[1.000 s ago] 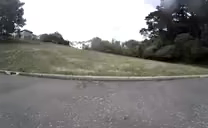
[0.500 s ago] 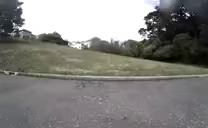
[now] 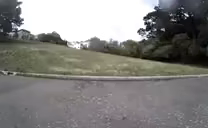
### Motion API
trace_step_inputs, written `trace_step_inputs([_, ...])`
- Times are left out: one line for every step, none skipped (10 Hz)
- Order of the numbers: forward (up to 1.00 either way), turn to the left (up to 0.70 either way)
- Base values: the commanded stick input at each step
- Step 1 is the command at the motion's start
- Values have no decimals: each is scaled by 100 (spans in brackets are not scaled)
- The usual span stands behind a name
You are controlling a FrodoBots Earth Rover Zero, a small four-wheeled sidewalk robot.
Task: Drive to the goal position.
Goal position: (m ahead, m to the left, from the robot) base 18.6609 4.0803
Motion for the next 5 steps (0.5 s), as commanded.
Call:
trace_step_inputs([0, 0])
trace_step_inputs([0, -37])
trace_step_inputs([0, -57])
trace_step_inputs([0, -70])
trace_step_inputs([0, -70])
